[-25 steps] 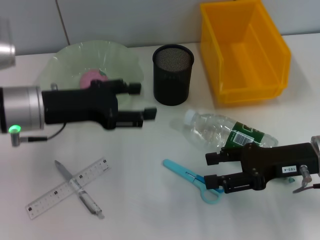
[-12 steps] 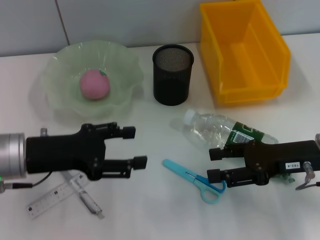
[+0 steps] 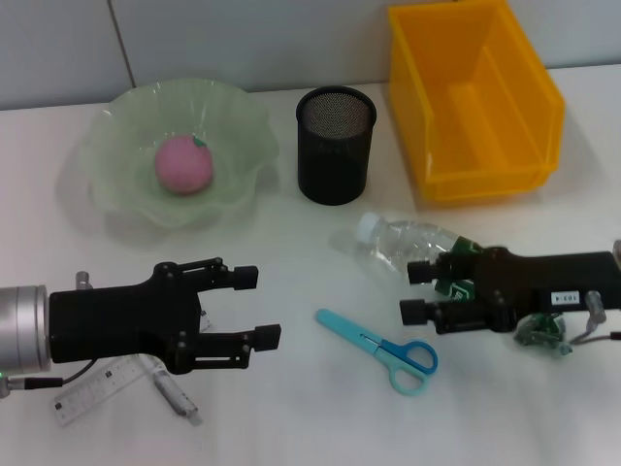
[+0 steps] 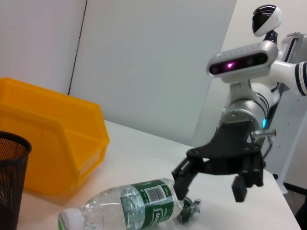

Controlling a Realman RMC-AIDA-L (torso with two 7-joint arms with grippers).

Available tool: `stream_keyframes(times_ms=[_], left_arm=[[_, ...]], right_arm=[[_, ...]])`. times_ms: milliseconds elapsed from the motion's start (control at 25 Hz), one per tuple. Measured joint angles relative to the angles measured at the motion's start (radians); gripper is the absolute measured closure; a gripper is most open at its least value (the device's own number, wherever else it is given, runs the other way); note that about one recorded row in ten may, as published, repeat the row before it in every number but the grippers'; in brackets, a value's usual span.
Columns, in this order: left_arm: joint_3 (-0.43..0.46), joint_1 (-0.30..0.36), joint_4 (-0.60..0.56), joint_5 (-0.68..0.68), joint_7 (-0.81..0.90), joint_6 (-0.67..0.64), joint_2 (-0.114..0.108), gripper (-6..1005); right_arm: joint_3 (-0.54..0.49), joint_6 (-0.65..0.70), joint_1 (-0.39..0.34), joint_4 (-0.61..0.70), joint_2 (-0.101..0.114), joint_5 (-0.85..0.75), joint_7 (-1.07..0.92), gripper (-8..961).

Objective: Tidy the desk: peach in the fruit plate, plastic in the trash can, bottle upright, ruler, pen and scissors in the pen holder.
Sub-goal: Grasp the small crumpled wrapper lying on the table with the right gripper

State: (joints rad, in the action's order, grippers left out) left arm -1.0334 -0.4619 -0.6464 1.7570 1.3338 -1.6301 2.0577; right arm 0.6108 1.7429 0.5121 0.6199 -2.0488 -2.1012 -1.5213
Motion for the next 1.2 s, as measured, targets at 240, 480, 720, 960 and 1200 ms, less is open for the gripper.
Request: stream_keyframes(times_ms=[240, 480, 720, 960, 1200], left_arm=[[-0.005, -0.003, 0.001, 0.010, -0.011, 0.019, 0.003, 186], [-0.004, -0.002, 0.002, 0.011, -0.012, 0.025, 0.004, 186], [-0.001, -0.004, 0.002, 0.011, -0.013, 0.029, 0.004, 186], [-0.005, -0.009, 0.002, 0.012, -0.013, 0.032, 0.004, 186], [-0.003, -0.011, 0.002, 0.012, -0.022, 0.039, 0.004, 186]], right_arm=[[0.013, 0.011, 0.010, 0.200, -0.025, 0.004, -0.190, 180], [0.018, 0.080, 0.063, 0.340, -0.015, 0.004, -0.367, 181], [0.042, 0.151, 0.124, 0.436, 0.010, -0.032, -0.503, 182], [0.049, 0.231, 0.194, 0.508, 0.032, -0.137, -0.611, 183], [0.123, 0.326, 0.285, 0.564, 0.047, -0.302, -0.766, 184]])
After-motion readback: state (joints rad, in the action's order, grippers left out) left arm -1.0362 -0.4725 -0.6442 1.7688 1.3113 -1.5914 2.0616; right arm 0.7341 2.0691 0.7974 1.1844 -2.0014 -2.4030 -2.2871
